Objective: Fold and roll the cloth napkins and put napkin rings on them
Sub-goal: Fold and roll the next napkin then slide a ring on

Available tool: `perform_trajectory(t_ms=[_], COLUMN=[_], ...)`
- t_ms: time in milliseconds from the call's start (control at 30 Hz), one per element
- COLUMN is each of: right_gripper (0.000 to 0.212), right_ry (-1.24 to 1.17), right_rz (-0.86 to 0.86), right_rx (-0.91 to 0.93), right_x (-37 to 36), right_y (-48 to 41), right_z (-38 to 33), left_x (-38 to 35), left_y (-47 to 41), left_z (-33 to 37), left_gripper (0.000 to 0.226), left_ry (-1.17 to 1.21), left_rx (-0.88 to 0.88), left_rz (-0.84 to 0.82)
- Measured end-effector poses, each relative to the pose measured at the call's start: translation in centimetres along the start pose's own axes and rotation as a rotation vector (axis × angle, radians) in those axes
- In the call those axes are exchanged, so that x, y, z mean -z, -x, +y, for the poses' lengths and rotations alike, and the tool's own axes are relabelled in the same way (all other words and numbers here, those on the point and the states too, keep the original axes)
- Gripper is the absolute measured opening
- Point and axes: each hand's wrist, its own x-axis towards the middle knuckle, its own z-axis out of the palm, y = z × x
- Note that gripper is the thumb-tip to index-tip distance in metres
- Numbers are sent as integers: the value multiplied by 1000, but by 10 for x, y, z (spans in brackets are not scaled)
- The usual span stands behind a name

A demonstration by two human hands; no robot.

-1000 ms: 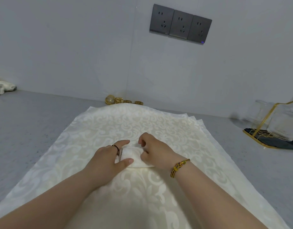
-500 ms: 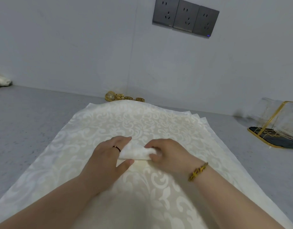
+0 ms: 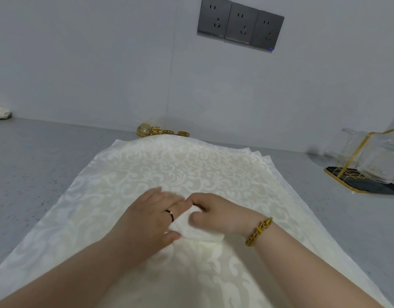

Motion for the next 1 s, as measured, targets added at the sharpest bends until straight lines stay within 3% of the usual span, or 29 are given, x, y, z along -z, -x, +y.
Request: perform_trajectory(t_ms=[133, 233, 300, 400, 467, 567, 633, 833, 1000], right_gripper=[36, 29, 21, 16, 15, 14, 17, 15, 14], right_ry=[-18, 284, 529, 632, 597, 402, 190, -318, -417], right_rz=[159, 489, 535, 528, 514, 492, 371, 81, 100], right_rx=[31, 310, 447, 401, 335, 209, 79, -147, -225], right_x=[-12, -20, -29, -40, -43, -34, -21, 5, 0], right_y=[29, 44, 52, 59, 60, 61, 57, 39, 33], right_z=[14, 25, 34, 34, 33, 18, 15, 20, 25], left_x=[4, 6, 5, 8, 14, 13, 13, 15, 15], left_y=[4, 5, 6, 6, 7, 12, 14, 7, 7], left_z=[11, 13, 14, 15, 17, 15, 13, 15, 18], left_gripper=[42, 39, 32, 34, 35, 70, 94, 98, 99], left_ry=[14, 40, 17, 64, 93, 149, 174, 202, 155], left_rx=[-25, 6, -15, 20, 54, 146, 204, 237, 217], left_rz=[-104, -168, -153, -198, -205, -252, -292, -277, -285])
